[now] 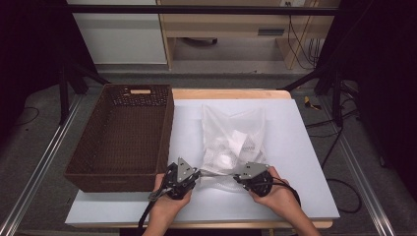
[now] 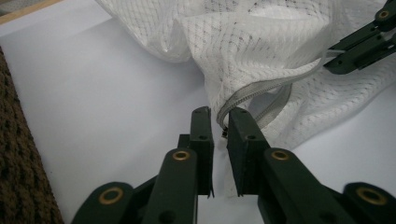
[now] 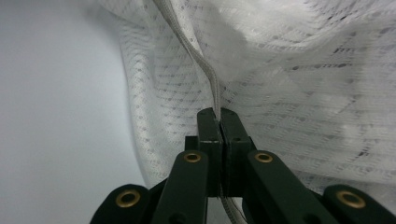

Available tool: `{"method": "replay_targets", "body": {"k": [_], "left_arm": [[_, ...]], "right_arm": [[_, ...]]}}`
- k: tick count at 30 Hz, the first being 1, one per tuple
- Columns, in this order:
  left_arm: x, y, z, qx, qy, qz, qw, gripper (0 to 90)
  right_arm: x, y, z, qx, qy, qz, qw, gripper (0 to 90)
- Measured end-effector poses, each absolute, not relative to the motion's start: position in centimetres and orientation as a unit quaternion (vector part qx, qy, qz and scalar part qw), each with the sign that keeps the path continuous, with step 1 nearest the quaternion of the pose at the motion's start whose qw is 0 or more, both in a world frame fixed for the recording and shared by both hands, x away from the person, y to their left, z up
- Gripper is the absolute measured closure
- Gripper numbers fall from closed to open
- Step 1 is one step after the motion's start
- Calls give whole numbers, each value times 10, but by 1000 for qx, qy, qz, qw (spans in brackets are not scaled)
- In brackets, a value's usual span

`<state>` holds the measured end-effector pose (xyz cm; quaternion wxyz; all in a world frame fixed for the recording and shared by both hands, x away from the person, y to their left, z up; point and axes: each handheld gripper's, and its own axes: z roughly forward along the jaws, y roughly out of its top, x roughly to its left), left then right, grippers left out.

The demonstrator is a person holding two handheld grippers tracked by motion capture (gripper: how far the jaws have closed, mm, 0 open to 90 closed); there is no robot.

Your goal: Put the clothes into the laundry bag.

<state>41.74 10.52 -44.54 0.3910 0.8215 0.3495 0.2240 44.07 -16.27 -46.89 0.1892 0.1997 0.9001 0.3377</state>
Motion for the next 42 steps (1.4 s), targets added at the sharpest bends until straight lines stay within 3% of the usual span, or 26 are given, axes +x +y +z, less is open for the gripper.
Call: {"method": "replay_targets", "body": {"k": [8,16,24,30,36,42], "left_arm": [[405,92,-428,814,326,230,423,767],[418,71,-447,837,314,216,393,787],[417,73,-454,839,310,226,386,782],[413,77,-449,826,318,232,403,717],[412,80,-443,817,322,235,416,654],[412,78,-440,813,320,237,424,599]], "right_arm": [[441,-165,-472,196,907,319,195,891],[440,-169,-474,197,910,309,195,870],[430,-182,-469,224,886,373,158,508],[426,-193,-464,246,867,397,176,259],[428,-201,-457,269,846,423,179,130],[428,-210,-452,269,829,449,197,93]]}}
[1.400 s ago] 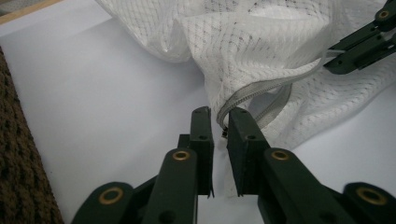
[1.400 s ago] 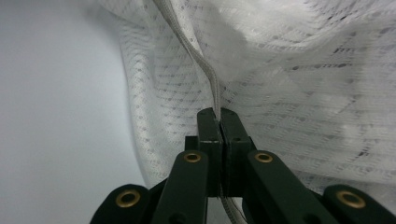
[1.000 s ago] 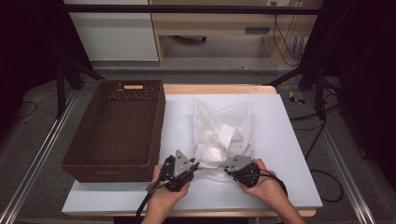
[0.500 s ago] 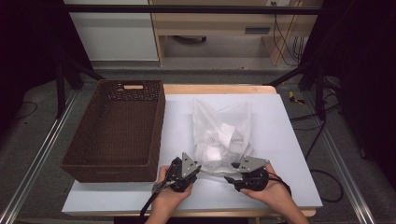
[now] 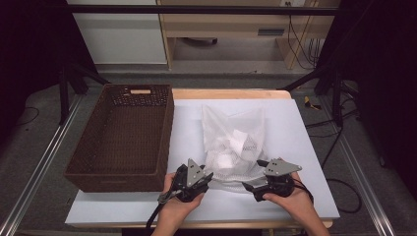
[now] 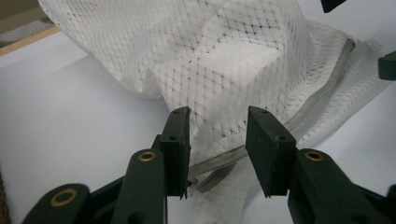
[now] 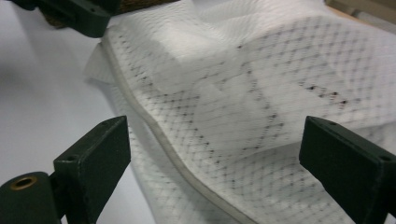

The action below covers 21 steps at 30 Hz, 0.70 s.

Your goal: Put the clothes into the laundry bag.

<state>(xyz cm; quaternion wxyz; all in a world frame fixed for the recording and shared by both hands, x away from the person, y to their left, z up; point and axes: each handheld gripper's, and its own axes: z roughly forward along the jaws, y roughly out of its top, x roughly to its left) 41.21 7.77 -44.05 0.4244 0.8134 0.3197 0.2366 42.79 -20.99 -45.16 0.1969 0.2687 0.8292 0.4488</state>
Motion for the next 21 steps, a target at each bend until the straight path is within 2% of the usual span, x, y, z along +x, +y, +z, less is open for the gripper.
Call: {"method": "replay_targets", "body": {"k": [13,21], "left_arm": [[412,73,-434,805,315,238,442,453],[410,78,-428,795,322,236,457,276]], "right_arm": [[432,-220,-450,309,802,452,239,68],[434,-230,-444,335,776,455,279,60]]}}
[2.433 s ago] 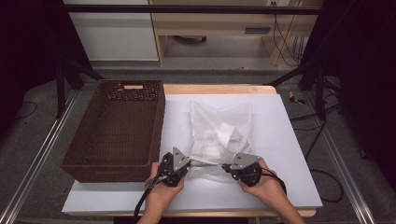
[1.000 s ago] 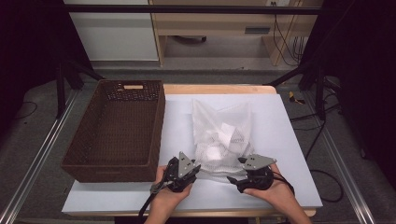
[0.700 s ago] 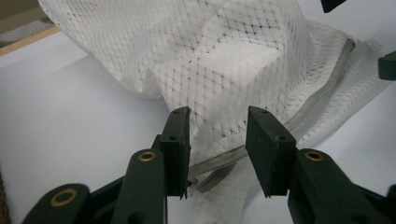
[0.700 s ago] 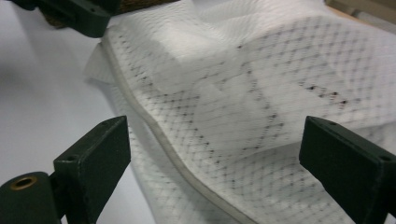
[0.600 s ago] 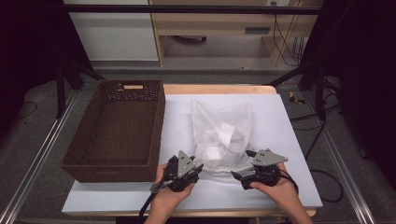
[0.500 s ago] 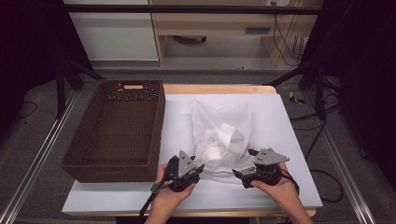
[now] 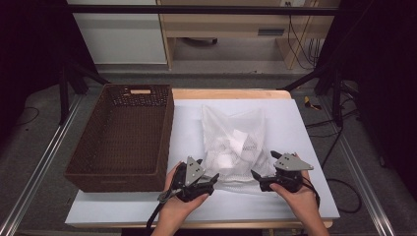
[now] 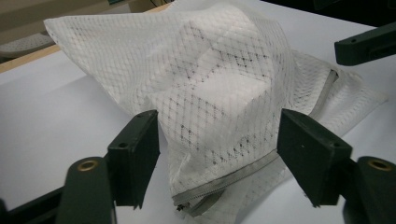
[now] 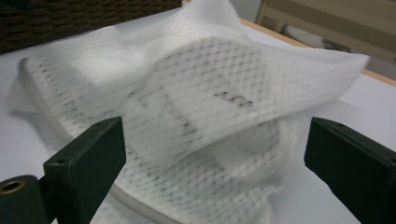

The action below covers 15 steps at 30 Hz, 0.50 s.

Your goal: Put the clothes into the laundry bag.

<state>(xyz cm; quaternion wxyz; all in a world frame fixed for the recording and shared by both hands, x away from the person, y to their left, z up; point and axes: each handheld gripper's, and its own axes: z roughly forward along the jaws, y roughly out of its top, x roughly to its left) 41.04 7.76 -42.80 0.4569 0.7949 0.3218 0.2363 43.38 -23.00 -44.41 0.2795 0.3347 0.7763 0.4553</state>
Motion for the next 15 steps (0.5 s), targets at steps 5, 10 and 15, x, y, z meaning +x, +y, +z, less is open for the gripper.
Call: {"method": "replay_targets", "body": {"k": [5,10,15], "left_arm": [[408,85,-417,787,329,228,469,217],[403,98,-399,772,335,229,489,193],[402,112,-384,760,343,235,499,170]], "right_arm": [[435,-241,-439,375,748,451,310,63],[435,-255,-436,414,713,457,333,65],[436,-269,-435,447,687,455,348,67]]}}
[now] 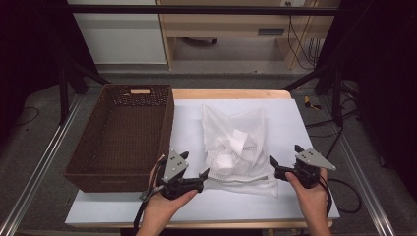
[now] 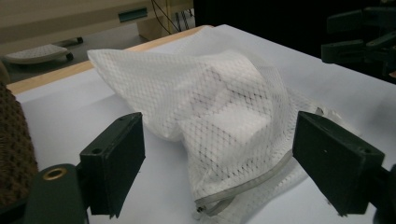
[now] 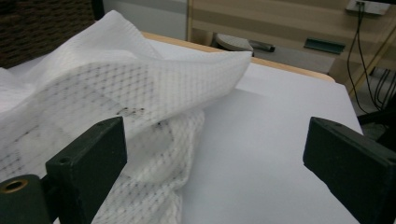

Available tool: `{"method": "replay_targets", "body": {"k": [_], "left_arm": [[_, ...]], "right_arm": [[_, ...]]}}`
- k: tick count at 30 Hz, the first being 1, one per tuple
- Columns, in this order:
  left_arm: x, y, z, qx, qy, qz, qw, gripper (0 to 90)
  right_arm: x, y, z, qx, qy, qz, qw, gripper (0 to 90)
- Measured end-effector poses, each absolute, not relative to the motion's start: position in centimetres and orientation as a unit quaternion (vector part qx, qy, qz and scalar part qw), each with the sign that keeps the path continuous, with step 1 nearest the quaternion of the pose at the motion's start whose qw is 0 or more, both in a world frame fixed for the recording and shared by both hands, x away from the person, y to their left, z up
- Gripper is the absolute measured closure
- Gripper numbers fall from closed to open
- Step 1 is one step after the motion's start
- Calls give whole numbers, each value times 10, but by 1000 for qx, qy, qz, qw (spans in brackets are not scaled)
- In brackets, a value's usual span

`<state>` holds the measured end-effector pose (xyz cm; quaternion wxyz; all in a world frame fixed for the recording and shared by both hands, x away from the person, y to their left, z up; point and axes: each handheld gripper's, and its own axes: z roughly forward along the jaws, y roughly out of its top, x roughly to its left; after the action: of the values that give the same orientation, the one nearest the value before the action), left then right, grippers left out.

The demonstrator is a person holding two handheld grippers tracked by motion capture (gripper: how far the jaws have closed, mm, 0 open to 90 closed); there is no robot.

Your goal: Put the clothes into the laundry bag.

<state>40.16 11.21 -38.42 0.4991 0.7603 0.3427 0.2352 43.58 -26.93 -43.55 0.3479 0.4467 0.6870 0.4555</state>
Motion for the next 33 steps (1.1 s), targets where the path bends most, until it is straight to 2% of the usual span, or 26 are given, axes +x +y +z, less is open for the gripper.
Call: {"method": "replay_targets", "body": {"k": [21,33], "left_arm": [[405,189,-356,712,398,302,494,115],[412,223,-359,701,428,311,478,84]], "right_arm": [[441,-300,-450,520,644,424,367,113],[445,-309,-463,548,637,410,354,127]]}}
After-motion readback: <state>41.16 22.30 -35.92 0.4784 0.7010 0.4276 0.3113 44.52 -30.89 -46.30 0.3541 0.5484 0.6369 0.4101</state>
